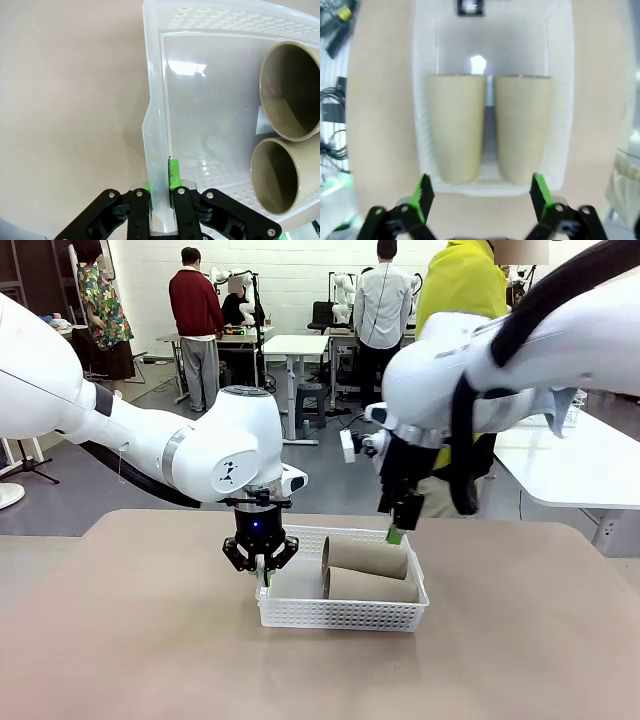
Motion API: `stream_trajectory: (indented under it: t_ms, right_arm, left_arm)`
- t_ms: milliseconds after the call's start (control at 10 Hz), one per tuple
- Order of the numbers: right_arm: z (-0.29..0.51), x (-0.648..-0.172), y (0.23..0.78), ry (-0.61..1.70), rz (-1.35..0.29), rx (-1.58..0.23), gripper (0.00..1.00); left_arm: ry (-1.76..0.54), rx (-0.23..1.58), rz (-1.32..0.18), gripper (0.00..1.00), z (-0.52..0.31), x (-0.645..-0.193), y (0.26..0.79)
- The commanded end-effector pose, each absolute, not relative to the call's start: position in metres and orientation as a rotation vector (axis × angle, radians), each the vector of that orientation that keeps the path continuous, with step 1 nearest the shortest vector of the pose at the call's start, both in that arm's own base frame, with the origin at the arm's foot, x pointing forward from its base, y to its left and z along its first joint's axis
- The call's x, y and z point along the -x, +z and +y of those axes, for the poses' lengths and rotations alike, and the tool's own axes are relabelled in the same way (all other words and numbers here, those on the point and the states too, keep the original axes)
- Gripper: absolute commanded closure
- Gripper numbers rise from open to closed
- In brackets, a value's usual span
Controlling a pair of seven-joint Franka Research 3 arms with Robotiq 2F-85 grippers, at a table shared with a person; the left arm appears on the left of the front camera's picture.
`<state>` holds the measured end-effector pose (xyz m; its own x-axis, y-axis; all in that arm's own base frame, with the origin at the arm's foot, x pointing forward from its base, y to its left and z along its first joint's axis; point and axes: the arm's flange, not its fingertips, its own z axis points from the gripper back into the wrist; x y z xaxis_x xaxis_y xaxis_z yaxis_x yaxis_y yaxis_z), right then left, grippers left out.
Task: Clean and organize the cups into the basket.
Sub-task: Pick up the Reusable plastic cup from the right side of the table and stack it inside the Organizing basket in the center of the table.
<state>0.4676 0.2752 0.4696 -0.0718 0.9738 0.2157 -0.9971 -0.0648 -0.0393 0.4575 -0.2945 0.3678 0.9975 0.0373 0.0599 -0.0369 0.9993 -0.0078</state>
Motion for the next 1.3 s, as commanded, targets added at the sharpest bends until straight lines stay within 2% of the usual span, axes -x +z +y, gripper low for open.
stream_trajectory:
  t_ms: [0,300,500,1200]
  right_arm:
    - [0.221,-0.419,0.451,1.603,-0.296,-0.204,0.0]
    - [0.161,-0.377,0.43,1.557,-0.319,-0.198,0.0]
    - [0.149,-0.38,0.425,1.503,-0.278,-0.219,0.0]
    - [0.149,-0.375,0.43,1.549,-0.28,-0.213,0.0]
  left_arm:
    - [0.038,0.011,-0.066,1.0,-0.296,-0.457,0.37]
    - [0.038,0.011,-0.066,1.0,-0.296,-0.457,0.37]
    - [0.038,0.011,-0.066,1.0,-0.296,-0.457,0.37]
    - [0.038,0.011,-0.066,1.0,-0.296,-0.457,0.37]
